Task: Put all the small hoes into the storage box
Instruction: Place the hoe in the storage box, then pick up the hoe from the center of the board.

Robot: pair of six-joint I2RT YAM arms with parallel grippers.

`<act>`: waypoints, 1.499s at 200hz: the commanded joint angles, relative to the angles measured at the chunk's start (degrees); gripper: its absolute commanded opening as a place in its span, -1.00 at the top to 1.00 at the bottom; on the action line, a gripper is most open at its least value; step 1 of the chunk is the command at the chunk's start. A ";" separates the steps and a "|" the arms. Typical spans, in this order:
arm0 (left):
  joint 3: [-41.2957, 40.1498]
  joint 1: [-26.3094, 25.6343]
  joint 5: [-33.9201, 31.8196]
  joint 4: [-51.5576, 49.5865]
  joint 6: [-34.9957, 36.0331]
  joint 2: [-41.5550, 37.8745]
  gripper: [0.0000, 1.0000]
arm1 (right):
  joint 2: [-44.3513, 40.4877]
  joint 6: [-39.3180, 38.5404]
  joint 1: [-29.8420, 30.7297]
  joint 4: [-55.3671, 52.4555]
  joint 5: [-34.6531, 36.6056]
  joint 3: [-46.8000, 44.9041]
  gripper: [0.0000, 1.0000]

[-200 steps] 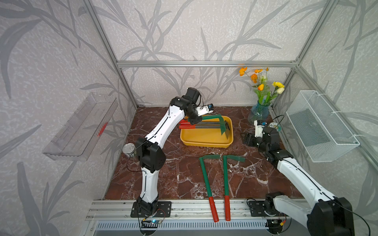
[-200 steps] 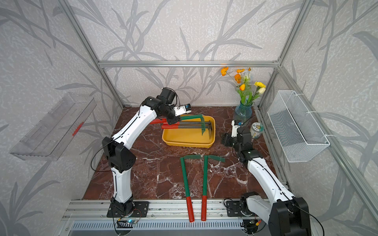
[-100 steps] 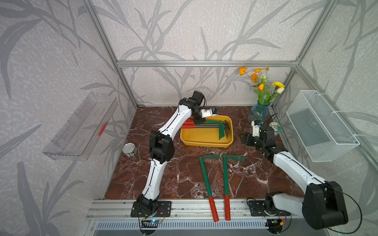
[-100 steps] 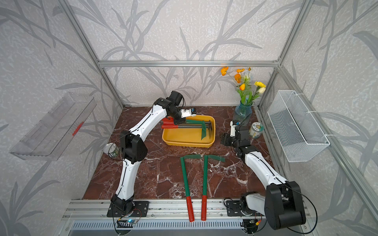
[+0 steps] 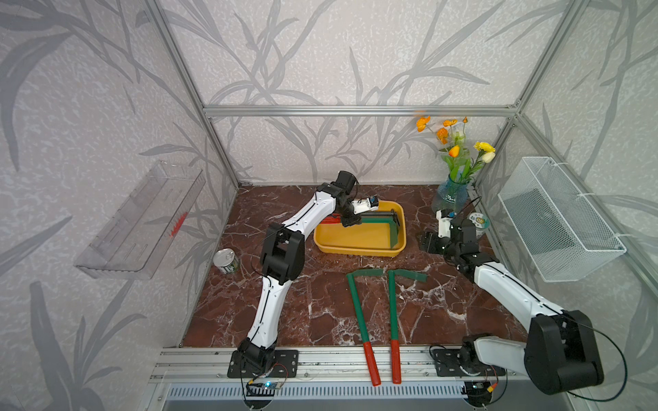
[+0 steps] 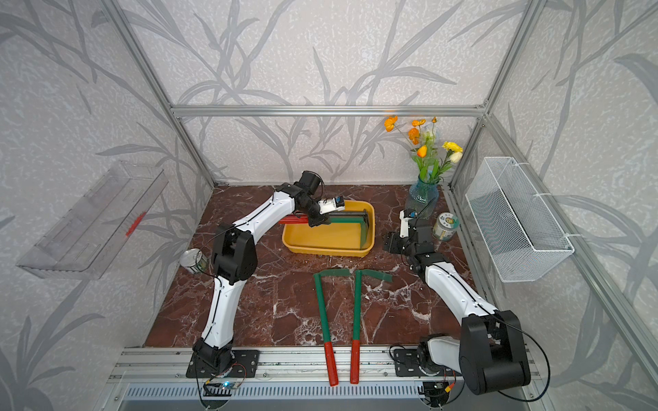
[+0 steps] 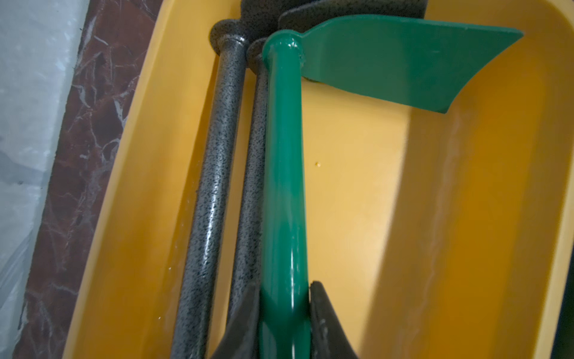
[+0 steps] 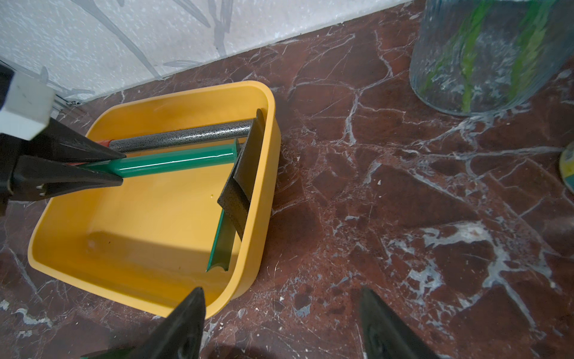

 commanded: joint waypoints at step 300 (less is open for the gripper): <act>-17.18 2.18 -20.18 26.57 -44.04 -31.12 -0.99 | -7.08 -2.11 1.43 -6.42 -2.57 8.23 -0.53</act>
